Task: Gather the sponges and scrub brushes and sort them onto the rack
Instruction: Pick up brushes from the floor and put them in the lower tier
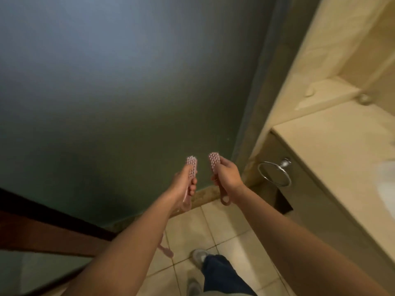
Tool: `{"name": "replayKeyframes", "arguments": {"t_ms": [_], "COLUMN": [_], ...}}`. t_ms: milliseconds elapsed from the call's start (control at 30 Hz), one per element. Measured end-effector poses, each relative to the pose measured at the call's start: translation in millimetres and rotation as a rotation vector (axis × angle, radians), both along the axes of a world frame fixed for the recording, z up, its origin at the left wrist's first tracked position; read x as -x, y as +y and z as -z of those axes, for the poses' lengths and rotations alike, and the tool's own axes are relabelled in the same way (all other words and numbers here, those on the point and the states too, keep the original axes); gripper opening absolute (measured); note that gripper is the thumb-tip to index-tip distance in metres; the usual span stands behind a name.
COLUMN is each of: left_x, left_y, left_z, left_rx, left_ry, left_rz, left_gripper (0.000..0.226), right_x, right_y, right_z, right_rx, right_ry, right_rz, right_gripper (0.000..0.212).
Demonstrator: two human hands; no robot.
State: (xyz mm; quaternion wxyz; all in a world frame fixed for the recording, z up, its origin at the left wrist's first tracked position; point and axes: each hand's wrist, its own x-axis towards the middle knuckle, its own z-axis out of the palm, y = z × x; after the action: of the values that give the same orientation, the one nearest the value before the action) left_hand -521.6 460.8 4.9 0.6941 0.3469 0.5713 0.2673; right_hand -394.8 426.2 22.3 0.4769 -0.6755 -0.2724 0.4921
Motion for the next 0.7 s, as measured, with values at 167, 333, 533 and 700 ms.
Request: {"name": "replayKeyframes", "arguments": {"t_ms": [167,333,533,700], "left_x": [-51,-103,-166,-228], "left_y": [-35,-73,-106,-135], "left_z": [-19,-33,-50,-52], "left_rx": [0.01,-0.061,-0.135,-0.142], "left_ry": [-0.078,-0.003,-0.045,-0.065], "left_rz": [0.287,0.506,0.678,0.792], "left_gripper": [0.012,0.023,0.014,0.01], "right_x": [-48,-87,-133,-174], "right_y": [-65,-119,-172,-222], "right_z": [-3,-9,-30,-39], "right_rx": [-0.019,-0.072,-0.104,-0.135], "right_ry": [-0.042,-0.021,0.072,0.067], "right_rz": [0.172,0.433,0.671,0.797], "right_gripper": [0.045,0.032,0.021,0.014]}}
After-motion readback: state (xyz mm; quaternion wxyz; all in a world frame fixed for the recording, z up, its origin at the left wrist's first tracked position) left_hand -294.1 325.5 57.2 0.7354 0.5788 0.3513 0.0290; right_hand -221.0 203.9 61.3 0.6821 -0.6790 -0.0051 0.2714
